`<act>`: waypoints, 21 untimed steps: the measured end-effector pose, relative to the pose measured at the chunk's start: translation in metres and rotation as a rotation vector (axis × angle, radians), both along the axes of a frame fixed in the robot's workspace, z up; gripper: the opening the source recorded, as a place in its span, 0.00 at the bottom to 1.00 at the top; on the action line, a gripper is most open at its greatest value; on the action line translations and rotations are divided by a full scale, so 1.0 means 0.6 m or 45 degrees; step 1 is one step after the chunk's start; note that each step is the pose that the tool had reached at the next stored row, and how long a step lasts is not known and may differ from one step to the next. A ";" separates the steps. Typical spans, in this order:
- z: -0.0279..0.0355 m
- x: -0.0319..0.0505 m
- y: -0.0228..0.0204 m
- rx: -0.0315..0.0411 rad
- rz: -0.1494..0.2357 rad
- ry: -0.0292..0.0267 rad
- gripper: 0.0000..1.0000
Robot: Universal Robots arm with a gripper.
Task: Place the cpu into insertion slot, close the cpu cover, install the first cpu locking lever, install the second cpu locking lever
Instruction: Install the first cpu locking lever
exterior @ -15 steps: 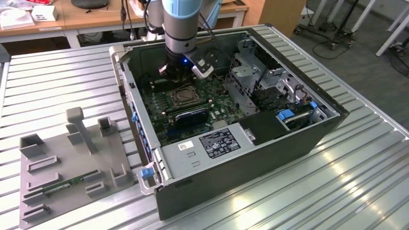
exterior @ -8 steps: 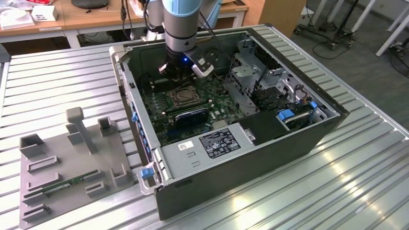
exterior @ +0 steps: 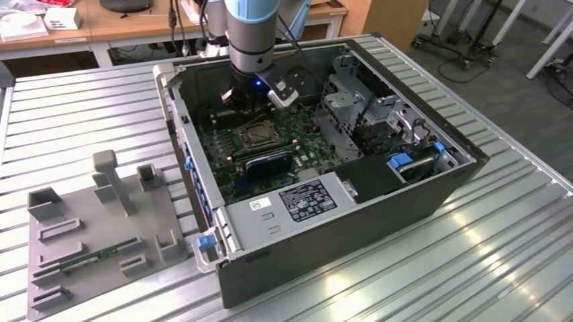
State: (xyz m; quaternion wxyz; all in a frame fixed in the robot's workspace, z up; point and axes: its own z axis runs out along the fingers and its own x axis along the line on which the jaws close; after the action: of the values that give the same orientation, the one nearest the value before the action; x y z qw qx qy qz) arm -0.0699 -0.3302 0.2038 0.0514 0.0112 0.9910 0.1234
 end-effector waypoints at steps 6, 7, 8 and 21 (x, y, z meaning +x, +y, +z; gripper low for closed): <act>0.004 -0.004 0.0001 0.0003 0.000 -0.0095 0.11; 0.004 -0.005 0.0000 0.0001 0.000 -0.0103 0.11; 0.004 -0.007 0.0000 0.0001 0.000 -0.0115 0.11; 0.014 -0.016 0.0000 0.0001 0.000 -0.0185 0.11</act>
State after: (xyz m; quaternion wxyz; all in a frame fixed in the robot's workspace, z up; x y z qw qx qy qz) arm -0.0798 -0.3302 0.2124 0.0586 0.0102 0.9906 0.1235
